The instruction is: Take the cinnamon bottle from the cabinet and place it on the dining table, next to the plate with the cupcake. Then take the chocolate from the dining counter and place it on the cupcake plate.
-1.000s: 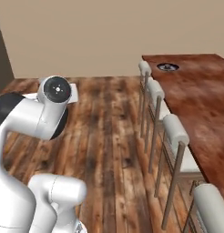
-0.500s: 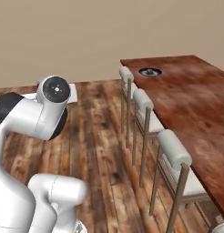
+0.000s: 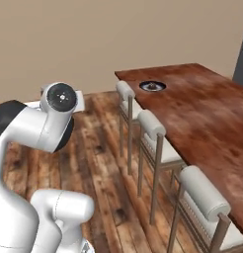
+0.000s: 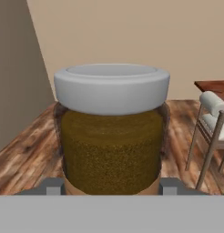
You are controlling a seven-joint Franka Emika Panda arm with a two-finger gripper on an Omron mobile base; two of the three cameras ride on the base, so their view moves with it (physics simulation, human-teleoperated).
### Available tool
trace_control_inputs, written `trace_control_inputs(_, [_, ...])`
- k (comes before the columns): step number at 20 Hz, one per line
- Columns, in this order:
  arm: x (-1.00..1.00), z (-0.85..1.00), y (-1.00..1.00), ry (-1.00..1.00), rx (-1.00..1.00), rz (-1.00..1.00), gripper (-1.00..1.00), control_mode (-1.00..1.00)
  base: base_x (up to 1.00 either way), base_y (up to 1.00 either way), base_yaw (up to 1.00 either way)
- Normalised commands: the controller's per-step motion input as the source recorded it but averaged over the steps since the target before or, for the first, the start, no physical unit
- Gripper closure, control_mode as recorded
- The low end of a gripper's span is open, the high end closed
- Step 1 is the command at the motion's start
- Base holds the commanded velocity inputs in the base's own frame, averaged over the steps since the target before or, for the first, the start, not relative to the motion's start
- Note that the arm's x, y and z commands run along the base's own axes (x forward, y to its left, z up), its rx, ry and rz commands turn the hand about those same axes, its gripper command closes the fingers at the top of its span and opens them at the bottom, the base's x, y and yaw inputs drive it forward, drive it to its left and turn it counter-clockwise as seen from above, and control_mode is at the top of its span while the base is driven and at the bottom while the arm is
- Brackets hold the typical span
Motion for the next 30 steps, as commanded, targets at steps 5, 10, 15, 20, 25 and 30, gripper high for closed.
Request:
trace_control_inputs(5, [0.00, 0.00, 0.00, 0.00, 0.00, 0.00, 1.00, 1.00, 0.64, 0.62, -0.11])
trace_control_inputs(10, [0.00, 0.00, 0.00, 0.00, 0.00, 0.00, 1.00, 1.00, 0.66, 0.58, -0.17])
trace_control_inputs(15, [0.00, 0.00, 0.00, 0.00, 0.00, 0.00, 1.00, 1.00, 0.66, 0.49, -0.30])
trace_control_inputs(20, [0.00, 0.00, 0.00, 0.00, 0.00, 0.00, 1.00, 1.00, 0.62, 0.38, -0.47])
trace_control_inputs(25, [0.00, 0.00, 0.00, 0.00, 0.00, 0.00, 1.00, 1.00, 0.54, 0.35, -0.57])
trace_control_inputs(30, [0.00, 0.00, 0.00, 0.00, 0.00, 0.00, 1.00, 1.00, 0.49, 0.41, -0.52])
